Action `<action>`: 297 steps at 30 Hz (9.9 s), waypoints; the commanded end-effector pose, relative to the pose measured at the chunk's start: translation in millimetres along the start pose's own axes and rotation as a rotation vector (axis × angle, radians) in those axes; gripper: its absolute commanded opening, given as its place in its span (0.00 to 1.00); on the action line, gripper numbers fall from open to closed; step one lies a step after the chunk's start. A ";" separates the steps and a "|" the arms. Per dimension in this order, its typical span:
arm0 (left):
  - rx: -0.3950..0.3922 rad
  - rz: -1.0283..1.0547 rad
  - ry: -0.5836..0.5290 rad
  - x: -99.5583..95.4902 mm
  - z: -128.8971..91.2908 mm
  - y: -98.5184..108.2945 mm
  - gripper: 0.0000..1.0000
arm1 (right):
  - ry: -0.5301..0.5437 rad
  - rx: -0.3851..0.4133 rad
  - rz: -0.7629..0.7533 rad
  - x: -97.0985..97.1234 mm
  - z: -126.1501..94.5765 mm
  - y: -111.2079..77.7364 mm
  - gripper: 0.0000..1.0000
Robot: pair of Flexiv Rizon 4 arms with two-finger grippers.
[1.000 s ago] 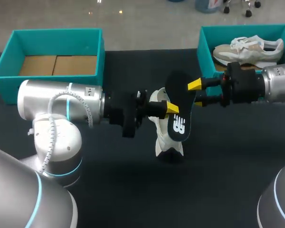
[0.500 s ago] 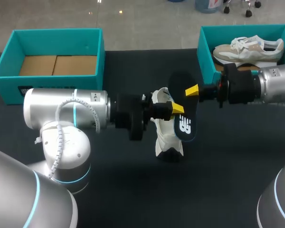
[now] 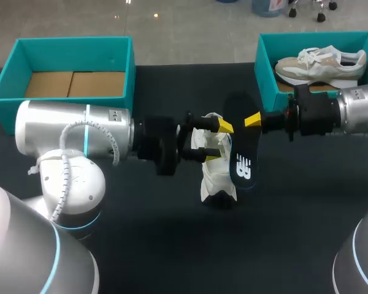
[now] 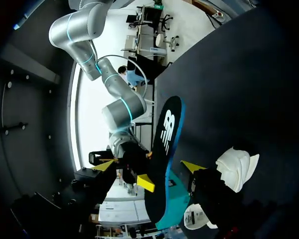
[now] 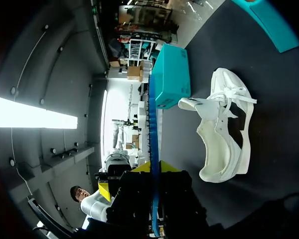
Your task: Take the shoe out of the shoebox, open the shoe tongue, remove and reinsert the insole, then place the shoe into the shoebox
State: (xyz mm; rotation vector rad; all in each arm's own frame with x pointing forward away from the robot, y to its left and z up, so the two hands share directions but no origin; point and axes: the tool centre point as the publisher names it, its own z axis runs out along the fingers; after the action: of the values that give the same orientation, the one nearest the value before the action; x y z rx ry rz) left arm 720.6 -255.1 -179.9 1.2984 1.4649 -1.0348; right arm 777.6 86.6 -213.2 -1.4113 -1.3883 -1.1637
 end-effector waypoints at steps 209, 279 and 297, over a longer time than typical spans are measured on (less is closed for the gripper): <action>-0.031 0.054 0.589 -33.0 -19.1 61.8 1.00 | 0.058 0.010 0.062 -18.9 10.9 5.1 0.00; -0.095 0.076 -0.080 14.5 -6.8 72.4 1.00 | 0.154 -0.038 0.124 7.5 4.4 2.2 0.00; -0.091 0.029 -0.191 3.4 21.0 67.4 0.69 | 0.170 0.002 0.128 25.4 20.0 2.8 0.00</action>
State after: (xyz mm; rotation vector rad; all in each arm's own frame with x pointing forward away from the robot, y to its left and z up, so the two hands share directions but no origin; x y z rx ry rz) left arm 788.1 -260.5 -187.2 1.1377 1.3427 -1.0309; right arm 777.7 108.8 -193.0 -1.3514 -1.1575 -1.1818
